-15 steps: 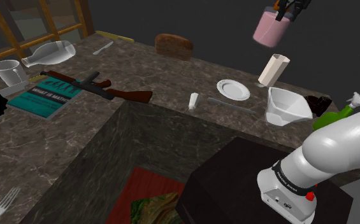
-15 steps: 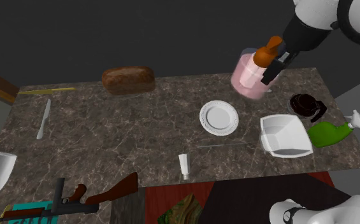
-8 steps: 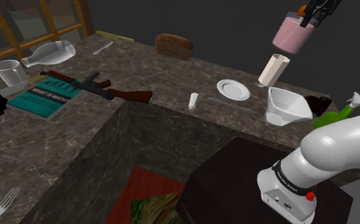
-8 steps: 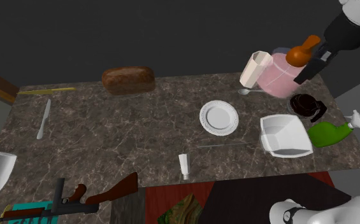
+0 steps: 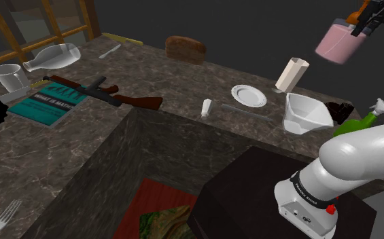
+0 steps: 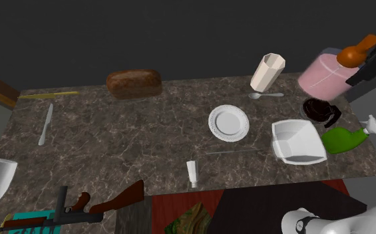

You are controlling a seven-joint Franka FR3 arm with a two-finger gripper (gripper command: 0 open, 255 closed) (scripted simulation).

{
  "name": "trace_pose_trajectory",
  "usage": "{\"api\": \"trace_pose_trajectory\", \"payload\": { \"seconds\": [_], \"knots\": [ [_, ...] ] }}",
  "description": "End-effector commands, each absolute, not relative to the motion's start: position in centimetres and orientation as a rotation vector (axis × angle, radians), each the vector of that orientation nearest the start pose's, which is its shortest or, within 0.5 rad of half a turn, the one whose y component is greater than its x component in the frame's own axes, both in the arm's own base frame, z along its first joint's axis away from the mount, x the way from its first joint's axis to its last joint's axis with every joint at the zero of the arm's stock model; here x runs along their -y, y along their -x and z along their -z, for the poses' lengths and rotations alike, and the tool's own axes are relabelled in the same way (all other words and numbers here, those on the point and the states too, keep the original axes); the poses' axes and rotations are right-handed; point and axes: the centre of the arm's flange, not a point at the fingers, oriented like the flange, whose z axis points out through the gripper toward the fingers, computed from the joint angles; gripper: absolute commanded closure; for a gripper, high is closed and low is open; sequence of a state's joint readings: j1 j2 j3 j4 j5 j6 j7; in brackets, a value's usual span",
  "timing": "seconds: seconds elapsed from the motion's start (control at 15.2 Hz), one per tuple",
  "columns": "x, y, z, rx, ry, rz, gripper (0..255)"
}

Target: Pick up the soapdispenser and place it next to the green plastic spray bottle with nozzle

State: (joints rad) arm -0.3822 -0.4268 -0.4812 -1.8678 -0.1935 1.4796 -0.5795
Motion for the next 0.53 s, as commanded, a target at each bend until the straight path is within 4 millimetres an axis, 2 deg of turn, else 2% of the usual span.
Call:
{"api": "trace_pose_trajectory", "payload": {
  "seconds": [0.0, 0.46],
  "knots": [
    [38.1, -19.9, -65.5, -0.409, 3.111, -0.008, 255],
    [43.0, -12.1, -65.5, -0.409, 3.111, -0.008, 255]
  ]
}}
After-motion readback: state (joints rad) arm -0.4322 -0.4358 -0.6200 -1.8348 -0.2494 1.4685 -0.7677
